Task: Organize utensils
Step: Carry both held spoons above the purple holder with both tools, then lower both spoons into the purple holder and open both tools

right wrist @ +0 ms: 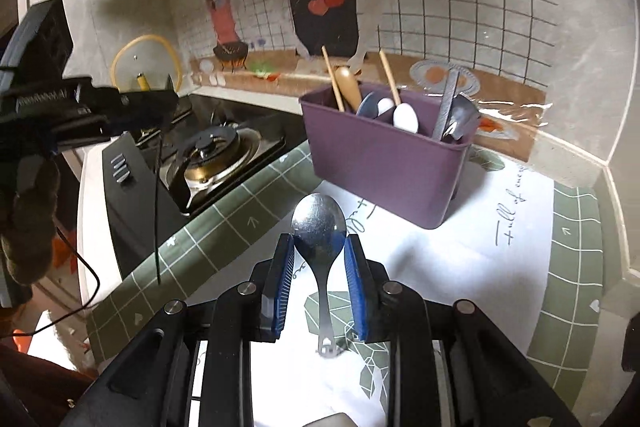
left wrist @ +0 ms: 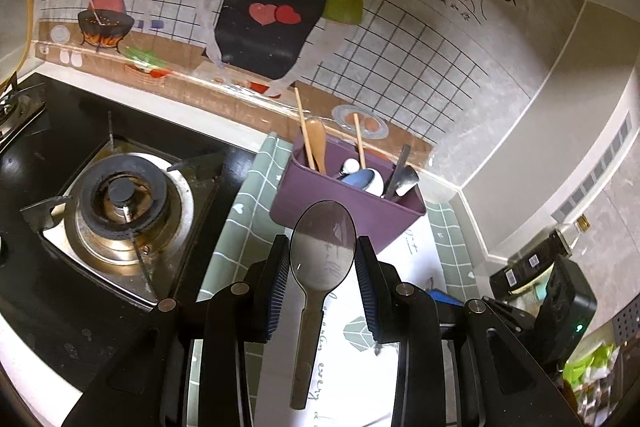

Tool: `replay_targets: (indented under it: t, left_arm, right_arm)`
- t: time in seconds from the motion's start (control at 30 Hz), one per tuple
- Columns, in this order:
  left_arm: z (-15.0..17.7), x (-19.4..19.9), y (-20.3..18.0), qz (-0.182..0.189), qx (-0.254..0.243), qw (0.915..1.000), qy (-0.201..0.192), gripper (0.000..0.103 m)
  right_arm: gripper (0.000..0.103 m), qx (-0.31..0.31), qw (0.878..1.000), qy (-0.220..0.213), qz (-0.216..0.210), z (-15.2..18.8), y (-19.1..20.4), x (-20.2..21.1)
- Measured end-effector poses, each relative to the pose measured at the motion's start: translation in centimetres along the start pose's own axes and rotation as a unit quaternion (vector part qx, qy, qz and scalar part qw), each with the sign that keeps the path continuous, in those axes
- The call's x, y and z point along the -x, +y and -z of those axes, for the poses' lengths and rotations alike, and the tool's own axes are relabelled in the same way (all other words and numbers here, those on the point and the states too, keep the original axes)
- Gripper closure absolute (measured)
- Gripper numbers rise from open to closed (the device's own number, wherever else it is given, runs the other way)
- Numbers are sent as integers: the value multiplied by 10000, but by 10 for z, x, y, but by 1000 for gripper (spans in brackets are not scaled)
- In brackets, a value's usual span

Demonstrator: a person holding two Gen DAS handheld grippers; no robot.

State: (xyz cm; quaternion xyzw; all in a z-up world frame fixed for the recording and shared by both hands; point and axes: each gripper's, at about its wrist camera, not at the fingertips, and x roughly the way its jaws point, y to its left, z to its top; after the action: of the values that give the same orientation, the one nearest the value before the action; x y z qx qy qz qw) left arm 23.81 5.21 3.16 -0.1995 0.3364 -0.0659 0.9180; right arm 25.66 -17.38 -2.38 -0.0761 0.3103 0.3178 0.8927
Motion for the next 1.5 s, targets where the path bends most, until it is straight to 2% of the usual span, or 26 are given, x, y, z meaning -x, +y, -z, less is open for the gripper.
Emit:
replay_targets:
  t: [0.07,0.1,0.13,0.27,0.33,0.4,0.43,0.47,0.5,0.63,0.87,0.97,1.1,1.17,1.23,1.33,1.43,1.5]
  left_arm:
    - [0,-1,-2,23,-22,10000,26,69]
    - [1,-2,-3,24,-34,10000,34,69]
    - [1,-2,-4,27,-47,10000,37,69]
    - [0,-3,-5,31,-51,10000,44,69]
    - [0,-3,-5,27,-47,10000,37,69]
    - [-1,-2,-3,-2,-35,10000,15,69]
    - [-1,-1,-1,-28,-24,10000,-2,69]
    - [-1,1,2,-53,-9,10000,-10,69]
    - [-1,2,5,-83,12,10000,-15,69]
    - [4,11,21,-261,185,9995,-60,69]
    - [14,22,43,-588,393,9974,-134,69]
    - [18,22,50,-668,460,9967,-86,69]
    - [21,19,56,-744,515,9959,-12,69]
    - [21,15,55,-746,506,9959,12,69]
    - [20,12,53,-723,482,9962,23,69]
    - [17,7,48,-650,433,9969,14,69]
    - [11,5,38,-480,330,9982,-112,69]
    - [-2,9,23,-201,222,9990,-346,69]
  right_arm:
    - [80,-23,10000,-62,27,-1,0,4]
    - [88,-32,10000,-88,35,-2,0,5]
    - [100,-38,9999,-116,38,-3,-1,6]
    - [98,2,9998,-167,108,-5,0,9]
    - [98,-3,9999,-49,89,-4,-2,5]
    - [97,-101,9994,264,-219,-3,-7,-8]
    - [89,-83,9988,371,-303,-1,-6,-14]
    - [77,10,9984,458,-339,1,-3,-21]
    - [73,156,9975,550,-405,3,2,-30]
    - [72,486,9935,892,-522,4,16,-73]
    - [72,174,9944,1026,-188,-17,12,-143]
    - [72,210,9929,1171,86,-25,17,-167]
    - [71,510,9914,1153,349,-33,28,-181]
    - [77,624,9908,1133,408,-34,30,-182]
    - [77,636,9909,1129,374,-32,29,-177]
    - [77,514,9945,874,265,-32,24,-152]
    - [77,264,9984,473,180,-33,14,-108]
    - [77,15,9998,113,166,-39,6,-70]
